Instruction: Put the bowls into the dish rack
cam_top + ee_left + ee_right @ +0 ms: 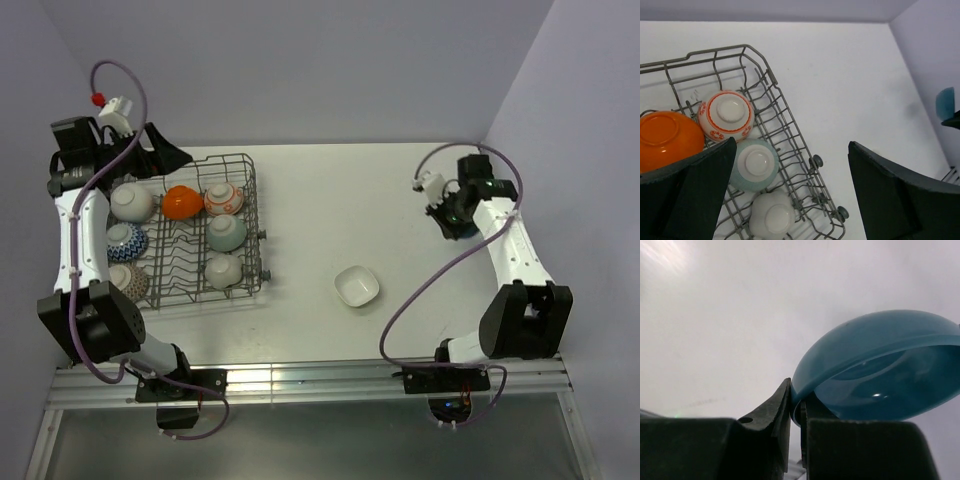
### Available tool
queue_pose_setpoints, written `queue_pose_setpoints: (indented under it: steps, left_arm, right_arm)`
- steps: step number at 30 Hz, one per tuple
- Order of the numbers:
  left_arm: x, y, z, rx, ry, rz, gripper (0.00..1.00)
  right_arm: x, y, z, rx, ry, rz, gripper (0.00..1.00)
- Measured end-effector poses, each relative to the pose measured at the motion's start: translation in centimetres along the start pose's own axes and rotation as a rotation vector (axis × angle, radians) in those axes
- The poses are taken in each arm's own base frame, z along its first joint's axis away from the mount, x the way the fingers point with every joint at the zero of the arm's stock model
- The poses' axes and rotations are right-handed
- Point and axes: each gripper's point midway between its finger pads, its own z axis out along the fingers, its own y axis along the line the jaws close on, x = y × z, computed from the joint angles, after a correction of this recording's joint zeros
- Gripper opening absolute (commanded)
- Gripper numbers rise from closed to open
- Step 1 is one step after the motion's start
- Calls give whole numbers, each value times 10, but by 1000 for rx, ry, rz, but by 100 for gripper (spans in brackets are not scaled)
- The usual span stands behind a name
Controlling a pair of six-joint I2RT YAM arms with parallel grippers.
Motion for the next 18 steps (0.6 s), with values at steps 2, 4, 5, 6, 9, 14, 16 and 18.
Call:
queue_pose_setpoints:
  steps: [2,4,5,6,9,14,16,18]
  left_arm:
    - [-10,5,-12,12,-60,-53,100]
    - [-20,10,-21,18,-101,-84,99]
    - [-25,13,-25,15,-107,-91,100]
    - [-30,15,-28,15,-108,-94,99]
    - [-47,15,-30,31,-96,-86,99]
    - [-28,3,-31,91,-72,-112,99]
    - [-5,-6,-30,100,-47,-142,100]
    - [14,-21,-26,123,-11,-152,99]
  right_arm:
    - [-49,8,-16,16,-96,-68,0]
    - [-90,21,-32,25,-180,-127,0]
    - [-111,31,-40,26,-225,-164,0]
    - [-128,41,-47,25,-265,-193,0]
    - [-170,75,-58,16,-363,-279,0]
    - [-213,130,-54,7,-441,-407,0]
    - [-230,155,-46,12,-471,-467,0]
    - [-239,178,-36,11,-486,-520,0]
